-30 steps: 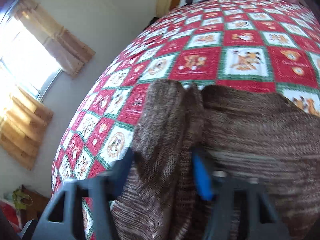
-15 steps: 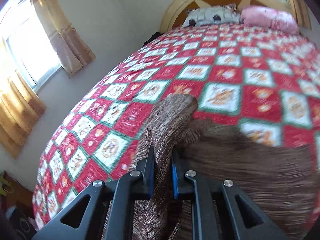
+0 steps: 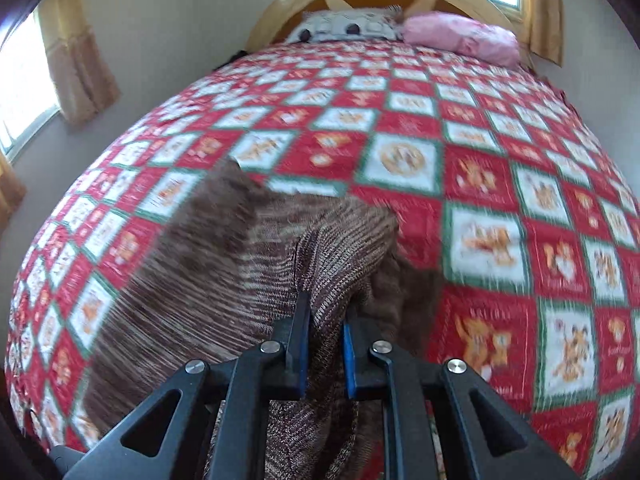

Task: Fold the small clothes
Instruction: 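Grasp the folded sweater with both tools and fold it in half again, then open both tools and release the sweater bundle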

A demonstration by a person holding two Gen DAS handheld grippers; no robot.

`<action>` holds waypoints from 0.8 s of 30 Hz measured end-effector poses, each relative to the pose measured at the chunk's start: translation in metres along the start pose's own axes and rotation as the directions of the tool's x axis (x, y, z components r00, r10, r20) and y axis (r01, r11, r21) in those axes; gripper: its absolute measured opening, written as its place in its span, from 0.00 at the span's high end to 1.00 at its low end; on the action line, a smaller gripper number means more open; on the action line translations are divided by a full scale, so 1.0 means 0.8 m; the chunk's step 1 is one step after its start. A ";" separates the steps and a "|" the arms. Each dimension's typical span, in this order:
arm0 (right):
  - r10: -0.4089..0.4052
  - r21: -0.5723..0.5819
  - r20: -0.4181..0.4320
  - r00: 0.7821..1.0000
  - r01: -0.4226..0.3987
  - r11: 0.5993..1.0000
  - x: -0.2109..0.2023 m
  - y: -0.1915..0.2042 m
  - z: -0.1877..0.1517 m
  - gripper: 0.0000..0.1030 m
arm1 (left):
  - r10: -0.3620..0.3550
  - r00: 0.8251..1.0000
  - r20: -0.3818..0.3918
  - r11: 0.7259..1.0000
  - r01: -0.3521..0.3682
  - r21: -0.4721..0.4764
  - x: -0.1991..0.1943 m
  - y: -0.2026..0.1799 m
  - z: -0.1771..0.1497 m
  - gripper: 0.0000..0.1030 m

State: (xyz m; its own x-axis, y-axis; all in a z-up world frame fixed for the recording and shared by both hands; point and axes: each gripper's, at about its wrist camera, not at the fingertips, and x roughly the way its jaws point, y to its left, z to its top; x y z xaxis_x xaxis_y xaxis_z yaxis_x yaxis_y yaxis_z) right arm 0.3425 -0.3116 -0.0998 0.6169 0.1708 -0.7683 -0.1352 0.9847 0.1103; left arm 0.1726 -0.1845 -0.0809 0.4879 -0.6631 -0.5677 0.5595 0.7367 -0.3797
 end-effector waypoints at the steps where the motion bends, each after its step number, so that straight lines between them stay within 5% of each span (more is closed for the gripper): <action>1: 0.002 0.009 0.012 1.000 -0.002 1.000 0.002 -0.003 -0.006 0.87 | 0.005 1.000 -0.006 1.000 -0.005 -0.002 -0.001 0.003 0.001 0.88; 4: 0.012 0.071 0.050 0.999 -0.016 0.997 0.002 -0.014 -0.015 0.84 | 0.011 0.998 -0.056 1.000 -0.012 -0.019 0.002 0.011 -0.001 0.85; 7: 0.005 0.155 0.052 0.999 -0.013 0.988 -0.004 -0.030 -0.023 0.61 | 0.005 0.996 -0.093 1.000 -0.006 -0.011 -0.013 0.016 -0.007 0.71; 11: -0.020 0.266 0.109 0.994 -0.009 0.964 -0.060 -0.047 -0.050 0.58 | -0.012 0.998 -0.062 1.000 0.012 -0.003 -0.071 0.026 -0.024 0.12; 12: -0.047 0.276 0.125 0.991 0.010 0.961 -0.078 -0.046 -0.061 0.58 | -0.001 0.999 -0.033 1.000 0.001 -0.003 -0.087 0.029 -0.028 0.04; 18: -0.048 0.258 0.189 0.981 -0.002 0.966 -0.152 0.002 -0.131 0.58 | 0.162 0.986 0.045 0.984 -0.159 -0.080 -0.136 0.085 -0.029 0.04; 24: -0.123 0.182 0.146 0.982 0.095 0.979 -0.133 0.047 -0.140 0.58 | 0.219 0.976 0.003 0.958 -0.214 -0.191 -0.138 0.122 -0.028 0.04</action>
State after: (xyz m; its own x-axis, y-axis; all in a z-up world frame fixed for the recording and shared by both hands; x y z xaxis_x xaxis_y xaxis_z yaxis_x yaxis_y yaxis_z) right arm 0.1847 -0.2965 -0.0848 0.7354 0.0522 -0.6756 0.0674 0.9864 0.1496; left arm 0.1581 -0.0365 -0.0710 0.6005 -0.4861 -0.6349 0.3031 0.8732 -0.3818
